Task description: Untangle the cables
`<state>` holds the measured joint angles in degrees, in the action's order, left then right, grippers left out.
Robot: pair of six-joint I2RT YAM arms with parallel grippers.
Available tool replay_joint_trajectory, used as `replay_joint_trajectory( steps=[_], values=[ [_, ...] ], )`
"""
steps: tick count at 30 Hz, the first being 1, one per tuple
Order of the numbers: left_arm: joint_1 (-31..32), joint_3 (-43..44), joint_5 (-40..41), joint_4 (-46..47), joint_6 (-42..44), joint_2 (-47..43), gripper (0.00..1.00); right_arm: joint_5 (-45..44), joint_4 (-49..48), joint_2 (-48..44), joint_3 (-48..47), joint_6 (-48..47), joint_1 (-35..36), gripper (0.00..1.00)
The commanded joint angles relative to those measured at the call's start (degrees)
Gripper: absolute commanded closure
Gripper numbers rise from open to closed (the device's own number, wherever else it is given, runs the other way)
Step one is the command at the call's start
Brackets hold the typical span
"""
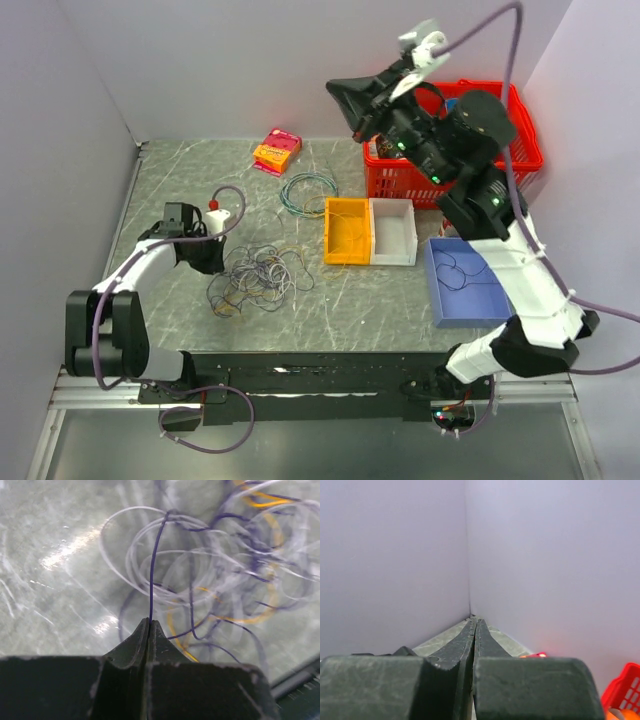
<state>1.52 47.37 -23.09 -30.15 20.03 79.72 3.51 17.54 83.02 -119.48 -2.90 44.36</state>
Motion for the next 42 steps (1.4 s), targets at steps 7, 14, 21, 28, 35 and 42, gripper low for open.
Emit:
replay_joint_trajectory(
  steps=[7,14,21,28,35,42],
  values=[
    [-0.3,26.1,-18.0,-16.4,-1.2,-12.4,0.99,14.8,-7.4,-3.1,22.2,-0.5,-0.1,0.72],
    [0.2,44.5,-23.7,-23.9,-2.2,-12.4,0.99,27.6,-15.4,0.0,27.6,2.1,0.6,0.31],
    [0.5,53.8,-25.2,-26.5,-2.2,-12.9,0.99,31.0,-15.8,7.8,20.1,2.1,5.0,0.00],
    [0.5,56.8,-24.2,-22.9,-7.8,-13.5,0.99,29.5,-16.9,16.5,13.4,4.9,8.5,0.00],
    [0.5,65.6,-18.7,-16.3,-18.4,-12.3,0.99,21.8,-19.0,18.8,14.7,7.8,9.4,0.10],
    [0.5,74.5,-16.2,-12.0,-26.4,-9.4,0.99,19.6,-21.5,20.2,15.9,10.5,9.3,0.32]
  ],
)
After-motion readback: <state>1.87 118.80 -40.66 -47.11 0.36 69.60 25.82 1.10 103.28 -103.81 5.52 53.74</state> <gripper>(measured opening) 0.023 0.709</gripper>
